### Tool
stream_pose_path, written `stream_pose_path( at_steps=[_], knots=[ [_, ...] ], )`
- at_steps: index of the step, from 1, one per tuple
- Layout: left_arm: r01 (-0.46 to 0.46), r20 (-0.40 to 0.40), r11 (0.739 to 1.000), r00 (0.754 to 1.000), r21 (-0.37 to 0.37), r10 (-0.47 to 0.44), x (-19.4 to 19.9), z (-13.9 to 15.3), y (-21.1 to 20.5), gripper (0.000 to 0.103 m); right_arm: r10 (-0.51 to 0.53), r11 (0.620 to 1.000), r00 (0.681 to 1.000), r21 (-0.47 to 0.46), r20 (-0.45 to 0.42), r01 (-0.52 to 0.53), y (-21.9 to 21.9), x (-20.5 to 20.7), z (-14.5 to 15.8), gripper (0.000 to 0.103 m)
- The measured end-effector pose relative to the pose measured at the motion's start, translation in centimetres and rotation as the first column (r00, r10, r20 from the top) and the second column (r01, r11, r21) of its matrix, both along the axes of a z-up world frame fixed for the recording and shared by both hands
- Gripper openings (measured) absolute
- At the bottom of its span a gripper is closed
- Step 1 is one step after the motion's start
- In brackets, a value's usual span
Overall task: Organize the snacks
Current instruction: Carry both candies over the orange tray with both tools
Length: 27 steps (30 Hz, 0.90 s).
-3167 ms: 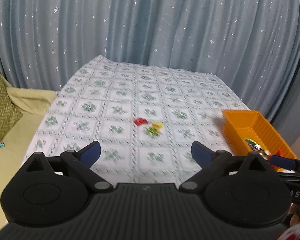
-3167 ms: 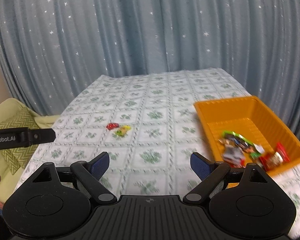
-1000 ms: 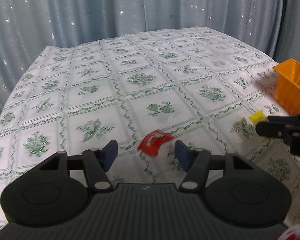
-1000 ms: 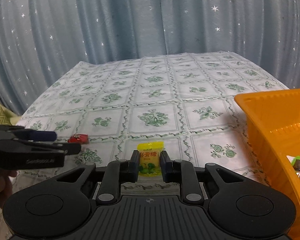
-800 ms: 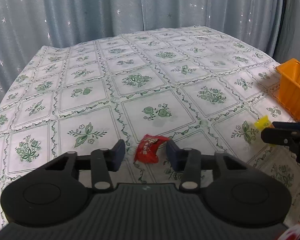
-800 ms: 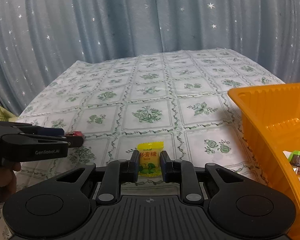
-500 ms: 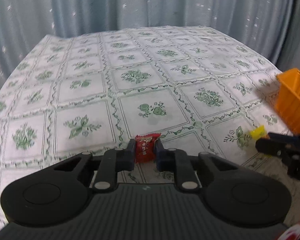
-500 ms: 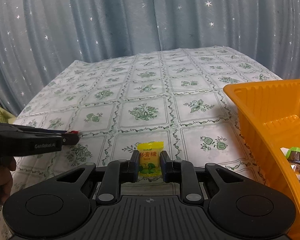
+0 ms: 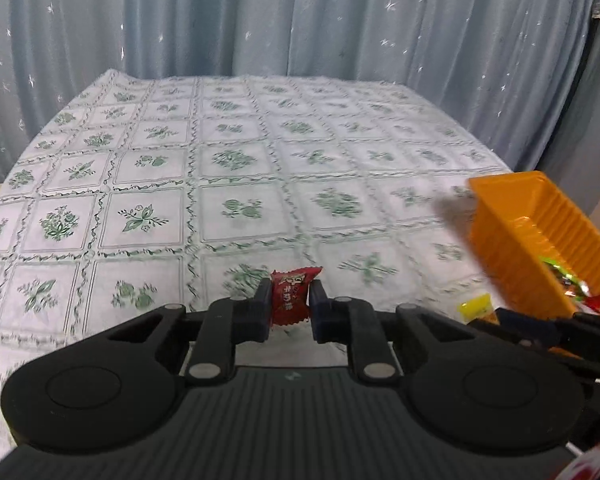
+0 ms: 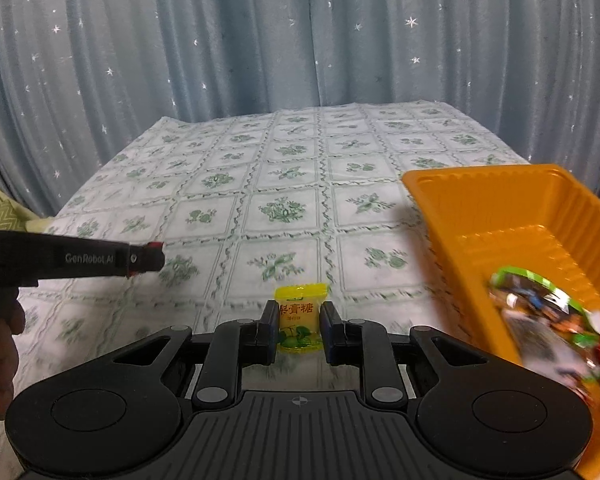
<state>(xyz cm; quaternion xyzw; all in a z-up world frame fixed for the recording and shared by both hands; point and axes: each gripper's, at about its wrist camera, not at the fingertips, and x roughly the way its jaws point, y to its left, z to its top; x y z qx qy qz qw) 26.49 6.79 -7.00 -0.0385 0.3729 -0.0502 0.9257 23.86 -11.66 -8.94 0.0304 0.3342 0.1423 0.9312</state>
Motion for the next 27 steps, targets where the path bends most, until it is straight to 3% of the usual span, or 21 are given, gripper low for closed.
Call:
stream_pose_path(
  at_steps=[10, 14, 27],
  knots=[
    [-0.050, 0.028, 0.996, 0.998, -0.080, 0.052, -7.8, 4.8, -3.6, 0.017, -0.013, 1.000, 1.000, 0.016, -0.001, 0.013, -2.6, -7.8, 3.7, 0.022],
    [-0.049, 0.053, 0.996, 0.997, -0.070, 0.053, -10.3, 6.8, -4.8, 0.016, -0.028, 1.000, 0.999, 0.010, 0.019, 0.028, -4.0, -10.3, 5.3, 0.022],
    [0.038, 0.070, 0.997, 0.997, -0.067, -0.034, -13.5, 9.7, -9.4, 0.016, -0.121, 0.993, 0.992, -0.008, 0.029, 0.121, -9.7, -14.0, 7.6, 0.022]
  ],
)
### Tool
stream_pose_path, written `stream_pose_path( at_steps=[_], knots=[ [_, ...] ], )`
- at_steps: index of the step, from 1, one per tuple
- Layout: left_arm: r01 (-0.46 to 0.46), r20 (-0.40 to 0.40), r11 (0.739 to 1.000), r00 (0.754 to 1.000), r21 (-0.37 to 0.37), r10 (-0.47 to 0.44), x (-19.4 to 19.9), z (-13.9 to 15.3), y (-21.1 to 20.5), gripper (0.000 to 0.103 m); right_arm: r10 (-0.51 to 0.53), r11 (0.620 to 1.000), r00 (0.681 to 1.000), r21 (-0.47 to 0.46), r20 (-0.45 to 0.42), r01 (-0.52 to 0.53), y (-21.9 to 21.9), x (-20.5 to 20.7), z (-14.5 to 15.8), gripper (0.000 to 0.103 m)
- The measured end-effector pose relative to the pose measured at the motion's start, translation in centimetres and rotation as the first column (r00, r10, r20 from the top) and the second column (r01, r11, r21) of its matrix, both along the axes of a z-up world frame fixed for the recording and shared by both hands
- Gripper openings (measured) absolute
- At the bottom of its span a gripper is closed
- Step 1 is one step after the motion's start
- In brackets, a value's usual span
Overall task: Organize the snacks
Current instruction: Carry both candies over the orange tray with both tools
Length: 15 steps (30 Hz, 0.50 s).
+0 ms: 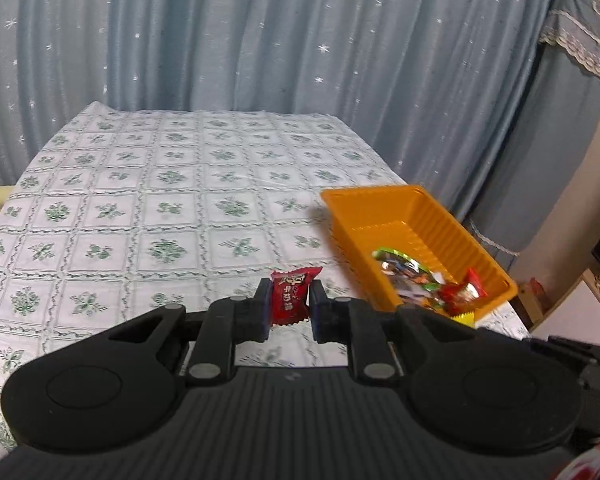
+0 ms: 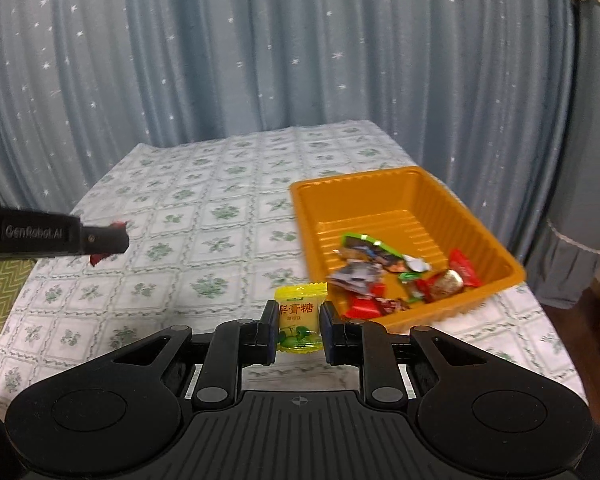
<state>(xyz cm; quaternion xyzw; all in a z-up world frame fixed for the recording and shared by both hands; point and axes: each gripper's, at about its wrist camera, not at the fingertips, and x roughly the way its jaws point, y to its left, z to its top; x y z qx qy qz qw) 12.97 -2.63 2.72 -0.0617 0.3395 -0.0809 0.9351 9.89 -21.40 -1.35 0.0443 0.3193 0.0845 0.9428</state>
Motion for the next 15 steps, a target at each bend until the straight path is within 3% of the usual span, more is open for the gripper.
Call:
stream_pose_path(
  at_steps=[15],
  knots=[
    [0.099, -0.008, 0.995, 0.995, 0.024, -0.099, 0.5, 0.1, -4.4, 0.016, -0.097, 0.995, 0.995, 0.015, 0.025, 0.097, -4.7, -0.3, 1.6, 0.022]
  ],
)
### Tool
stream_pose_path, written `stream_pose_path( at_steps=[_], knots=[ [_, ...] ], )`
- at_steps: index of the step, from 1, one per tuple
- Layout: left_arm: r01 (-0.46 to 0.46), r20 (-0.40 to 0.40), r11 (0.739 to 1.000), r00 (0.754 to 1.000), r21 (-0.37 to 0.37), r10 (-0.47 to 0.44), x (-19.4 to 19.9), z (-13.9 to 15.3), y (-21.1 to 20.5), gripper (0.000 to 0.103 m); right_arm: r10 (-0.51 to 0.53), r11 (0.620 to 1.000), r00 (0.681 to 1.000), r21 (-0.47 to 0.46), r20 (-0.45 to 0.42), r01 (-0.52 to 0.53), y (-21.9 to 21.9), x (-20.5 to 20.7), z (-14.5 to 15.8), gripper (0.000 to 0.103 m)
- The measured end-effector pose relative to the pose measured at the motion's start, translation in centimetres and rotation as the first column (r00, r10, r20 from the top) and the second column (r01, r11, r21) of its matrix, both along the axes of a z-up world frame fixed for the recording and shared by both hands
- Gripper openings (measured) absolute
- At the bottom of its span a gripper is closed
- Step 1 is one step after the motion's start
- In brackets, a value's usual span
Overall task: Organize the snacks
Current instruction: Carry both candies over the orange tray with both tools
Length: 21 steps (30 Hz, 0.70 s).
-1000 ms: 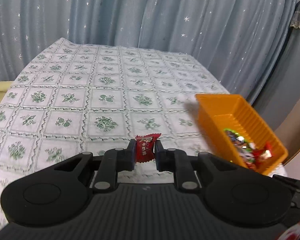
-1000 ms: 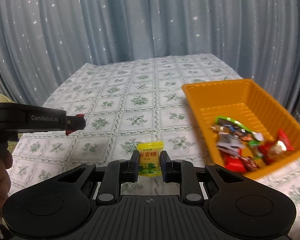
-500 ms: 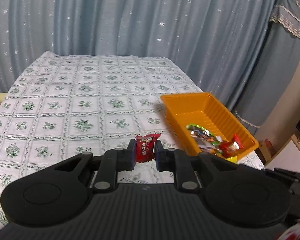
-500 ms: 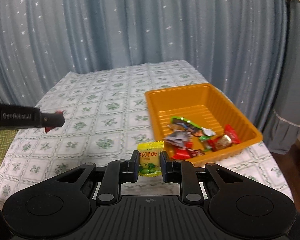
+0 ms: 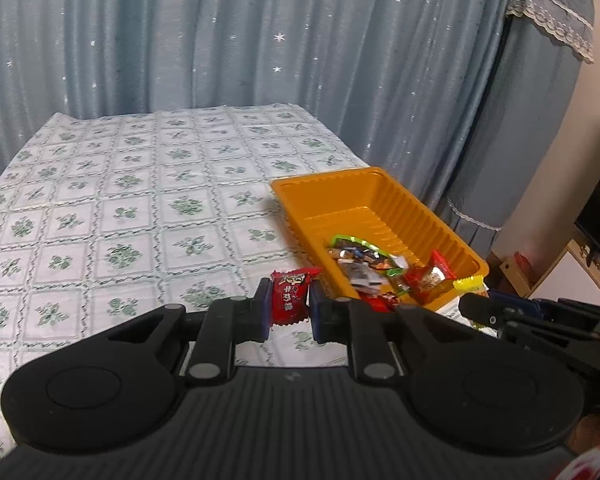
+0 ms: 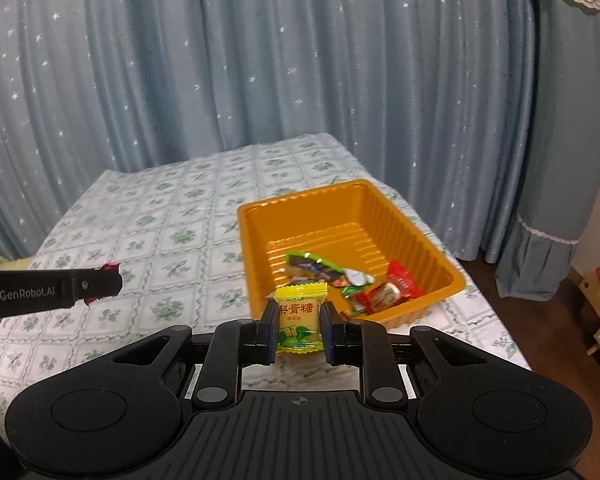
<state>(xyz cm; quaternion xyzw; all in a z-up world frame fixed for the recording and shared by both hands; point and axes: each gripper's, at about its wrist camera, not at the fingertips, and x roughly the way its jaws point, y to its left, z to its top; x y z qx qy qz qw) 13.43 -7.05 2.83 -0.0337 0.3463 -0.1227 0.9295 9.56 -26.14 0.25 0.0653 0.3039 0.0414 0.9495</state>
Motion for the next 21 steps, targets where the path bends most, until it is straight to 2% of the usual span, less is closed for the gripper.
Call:
stream_pose_path(
  at_steps=[9, 21],
  knots=[
    [0.052, -0.009, 0.999, 0.999, -0.001, -0.052, 1.3, -0.1, -2.3, 0.016, -0.059, 0.998, 0.998, 0.019, 0.016, 0.058, -2.0, 0.5, 0.9, 0.022],
    [0.085, -0.012, 0.996, 0.996, -0.010, -0.085, 3.0, -0.1, -4.0, 0.016, -0.085, 0.996, 0.996, 0.040, 0.005, 0.085, -3.5, 1.8, 0.9, 0.022]
  ],
)
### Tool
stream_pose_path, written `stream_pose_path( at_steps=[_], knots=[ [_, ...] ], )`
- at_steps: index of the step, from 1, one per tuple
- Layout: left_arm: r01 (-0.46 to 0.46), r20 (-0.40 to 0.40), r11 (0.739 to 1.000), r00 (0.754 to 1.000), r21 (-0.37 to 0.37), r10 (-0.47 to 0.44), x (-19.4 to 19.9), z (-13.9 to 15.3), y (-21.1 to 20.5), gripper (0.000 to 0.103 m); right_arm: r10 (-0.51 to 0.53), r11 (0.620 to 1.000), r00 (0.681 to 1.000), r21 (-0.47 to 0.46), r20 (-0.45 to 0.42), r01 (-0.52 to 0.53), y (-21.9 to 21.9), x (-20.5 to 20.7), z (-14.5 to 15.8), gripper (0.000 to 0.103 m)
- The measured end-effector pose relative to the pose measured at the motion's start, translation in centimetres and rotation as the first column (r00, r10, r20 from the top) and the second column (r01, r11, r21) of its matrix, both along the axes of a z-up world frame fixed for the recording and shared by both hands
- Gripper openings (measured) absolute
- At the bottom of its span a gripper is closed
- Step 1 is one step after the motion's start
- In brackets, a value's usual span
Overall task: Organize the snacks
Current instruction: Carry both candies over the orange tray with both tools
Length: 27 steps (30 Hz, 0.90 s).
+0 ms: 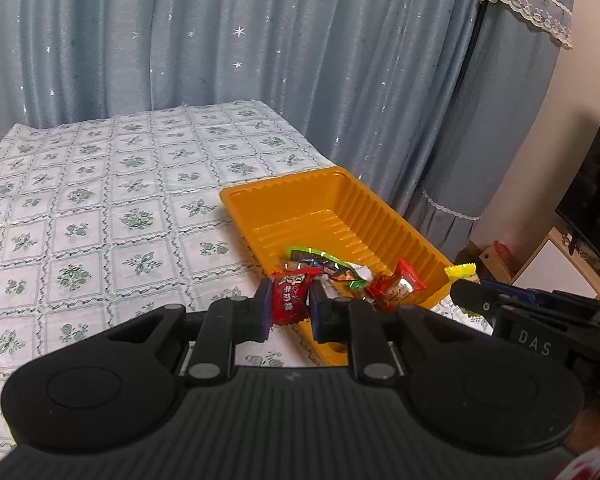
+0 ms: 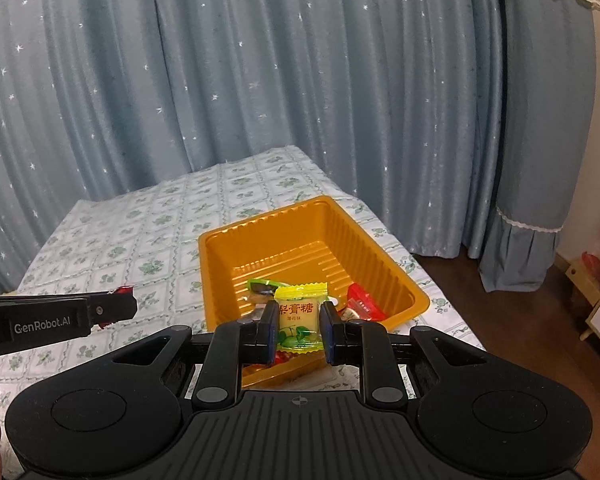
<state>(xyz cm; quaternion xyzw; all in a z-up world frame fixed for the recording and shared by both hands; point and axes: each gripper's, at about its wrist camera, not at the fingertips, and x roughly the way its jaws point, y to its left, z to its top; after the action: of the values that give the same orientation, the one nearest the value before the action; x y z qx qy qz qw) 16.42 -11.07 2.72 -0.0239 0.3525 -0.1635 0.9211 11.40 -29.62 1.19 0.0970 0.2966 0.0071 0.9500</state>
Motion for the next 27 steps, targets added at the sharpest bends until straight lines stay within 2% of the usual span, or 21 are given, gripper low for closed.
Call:
stream_pose_path(
  at_steps=[20, 27],
  knots=[
    [0.045, -0.017, 0.999, 0.999, -0.023, -0.046, 3.8, -1.1, -2.1, 0.016, -0.036, 0.999, 0.999, 0.013, -0.020, 0.036, -1.8, 3.0, -0.6, 0.022],
    [0.063, -0.029, 0.998, 0.998, -0.031, -0.064, 6.6, -1.4, -2.9, 0.016, -0.032, 0.999, 0.999, 0.006, -0.029, 0.032, -2.4, 4.9, -0.8, 0.022]
  ],
)
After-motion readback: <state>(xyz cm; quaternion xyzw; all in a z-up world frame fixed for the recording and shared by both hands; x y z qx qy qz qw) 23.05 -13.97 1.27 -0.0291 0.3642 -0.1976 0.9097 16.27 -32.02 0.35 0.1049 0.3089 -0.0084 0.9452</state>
